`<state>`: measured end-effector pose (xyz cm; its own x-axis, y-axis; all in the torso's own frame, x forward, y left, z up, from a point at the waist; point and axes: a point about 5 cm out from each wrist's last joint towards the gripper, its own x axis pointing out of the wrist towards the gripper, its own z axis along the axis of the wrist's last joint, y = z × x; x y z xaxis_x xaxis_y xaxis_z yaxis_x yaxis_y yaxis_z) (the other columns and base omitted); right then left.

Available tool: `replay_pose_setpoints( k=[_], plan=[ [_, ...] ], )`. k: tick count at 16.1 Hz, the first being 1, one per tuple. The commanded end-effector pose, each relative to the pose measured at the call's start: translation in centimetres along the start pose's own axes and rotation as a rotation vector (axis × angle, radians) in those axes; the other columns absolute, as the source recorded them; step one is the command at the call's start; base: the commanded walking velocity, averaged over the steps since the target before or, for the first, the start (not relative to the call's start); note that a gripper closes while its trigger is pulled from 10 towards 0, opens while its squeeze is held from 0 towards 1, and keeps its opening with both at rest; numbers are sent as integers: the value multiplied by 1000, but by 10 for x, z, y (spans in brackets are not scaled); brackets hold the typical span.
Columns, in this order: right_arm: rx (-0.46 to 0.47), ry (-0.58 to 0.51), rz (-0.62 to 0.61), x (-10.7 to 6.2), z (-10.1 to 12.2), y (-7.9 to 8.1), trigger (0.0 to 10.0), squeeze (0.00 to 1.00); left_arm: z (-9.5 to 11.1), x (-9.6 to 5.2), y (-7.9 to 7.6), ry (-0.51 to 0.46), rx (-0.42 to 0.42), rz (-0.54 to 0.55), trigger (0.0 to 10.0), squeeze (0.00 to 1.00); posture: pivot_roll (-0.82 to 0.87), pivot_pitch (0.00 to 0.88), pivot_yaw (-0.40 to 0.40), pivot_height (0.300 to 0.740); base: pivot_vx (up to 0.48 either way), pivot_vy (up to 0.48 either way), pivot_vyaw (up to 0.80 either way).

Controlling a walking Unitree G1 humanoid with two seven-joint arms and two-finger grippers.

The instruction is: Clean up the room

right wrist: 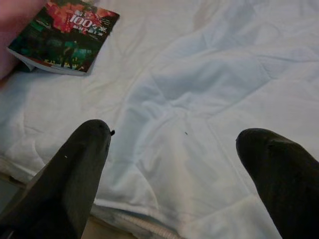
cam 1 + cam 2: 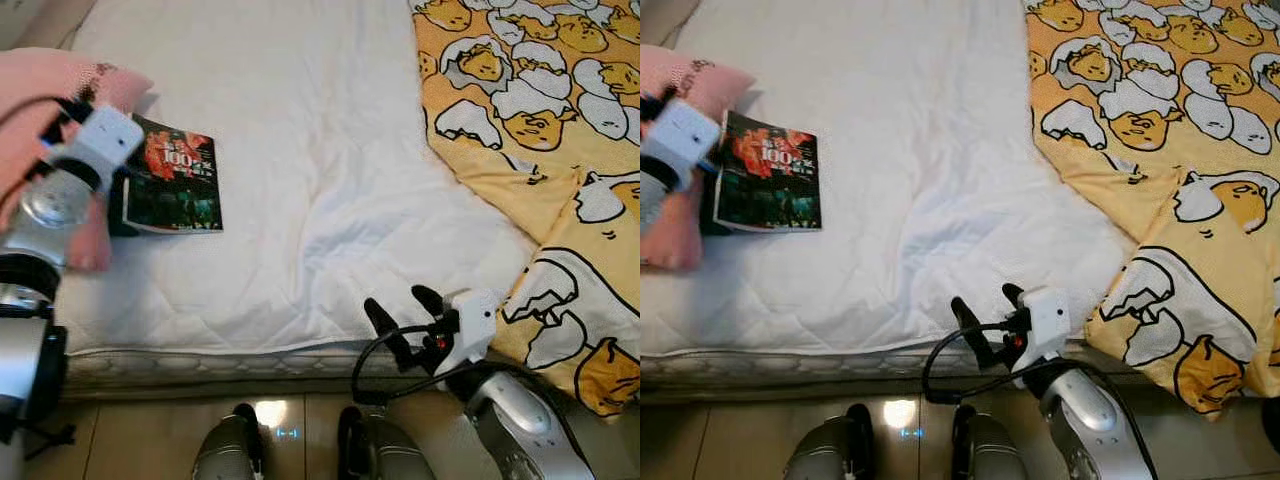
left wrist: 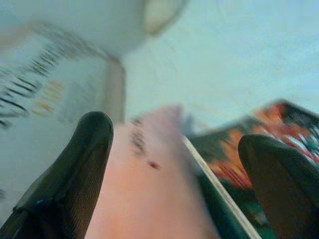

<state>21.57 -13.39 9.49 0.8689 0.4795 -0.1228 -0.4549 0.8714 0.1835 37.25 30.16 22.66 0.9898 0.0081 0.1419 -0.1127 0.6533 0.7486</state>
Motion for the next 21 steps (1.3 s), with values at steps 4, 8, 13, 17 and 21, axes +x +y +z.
replay_pose_setpoints(
  k=[4, 8, 13, 17, 21],
  plan=[
    [-34, -34, -105, 9, 2, -15, 10000, 0, -37, -23, -11, 104, -610, 303, 10000, 1000, -195, 163, -11, 740, 0, 0, 0],
    [-29, -94, -147, 32, 11, -25, 10000, 0, -43, -62, -114, 179, -818, 210, 10000, 0, -109, 93, -22, 740, 0, 0, 0],
    [-41, -177, -321, 51, 21, -49, 10000, 0, 16, -82, -152, 57, -895, 44, 10000, 0, -17, 37, -57, 740, 0, 480, 0],
    [-55, -141, -278, 64, 15, -53, 10000, 0, 41, -86, -162, 69, -859, -44, 10000, 0, 25, 10, -60, 740, 0, 480, 0],
    [-73, -144, -267, 78, 21, -57, 10000, 0, 54, -76, -157, 49, -814, -64, 10000, 0, 7, 4, -49, 740, 0, 120, -577]
  ],
)
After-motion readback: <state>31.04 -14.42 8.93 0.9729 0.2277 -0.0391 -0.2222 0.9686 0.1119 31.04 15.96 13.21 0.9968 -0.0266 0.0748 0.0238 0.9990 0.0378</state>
